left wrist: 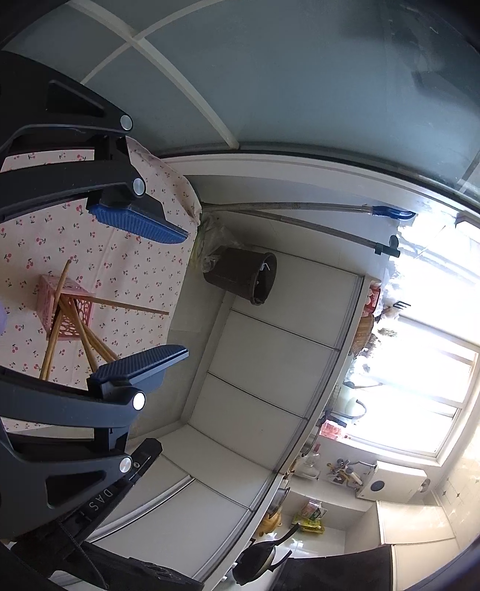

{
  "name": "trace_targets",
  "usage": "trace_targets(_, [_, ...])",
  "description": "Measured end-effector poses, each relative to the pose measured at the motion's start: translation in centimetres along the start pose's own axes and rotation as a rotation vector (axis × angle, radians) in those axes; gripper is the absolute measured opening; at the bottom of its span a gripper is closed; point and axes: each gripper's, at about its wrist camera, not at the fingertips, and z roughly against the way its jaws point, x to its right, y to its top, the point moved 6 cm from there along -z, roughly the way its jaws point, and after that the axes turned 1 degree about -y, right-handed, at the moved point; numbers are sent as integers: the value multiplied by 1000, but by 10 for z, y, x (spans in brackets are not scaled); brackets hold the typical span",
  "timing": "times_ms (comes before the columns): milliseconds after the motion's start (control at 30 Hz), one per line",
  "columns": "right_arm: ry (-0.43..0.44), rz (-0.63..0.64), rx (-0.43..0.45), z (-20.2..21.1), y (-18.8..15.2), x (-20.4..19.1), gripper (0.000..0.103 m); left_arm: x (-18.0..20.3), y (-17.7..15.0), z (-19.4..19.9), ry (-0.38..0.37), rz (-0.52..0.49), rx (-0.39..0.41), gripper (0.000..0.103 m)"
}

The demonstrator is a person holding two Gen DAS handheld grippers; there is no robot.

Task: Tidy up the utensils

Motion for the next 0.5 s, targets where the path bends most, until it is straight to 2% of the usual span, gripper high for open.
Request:
trace_targets(167, [-66, 69, -11, 19, -12, 1, 10, 12, -15, 6, 20, -67, 0, 55])
trace_targets(300, [-111, 74, -3, 36, -20, 13, 30, 19, -29, 10, 22, -96, -14, 59])
trace_targets(433, [-146, 75, 0, 51, -26, 22, 34, 29, -41, 15, 35, -138, -16, 63])
trace_targets(500, [-172, 85, -1, 58, -31, 27, 39, 35, -46, 20, 40, -161, -8, 69])
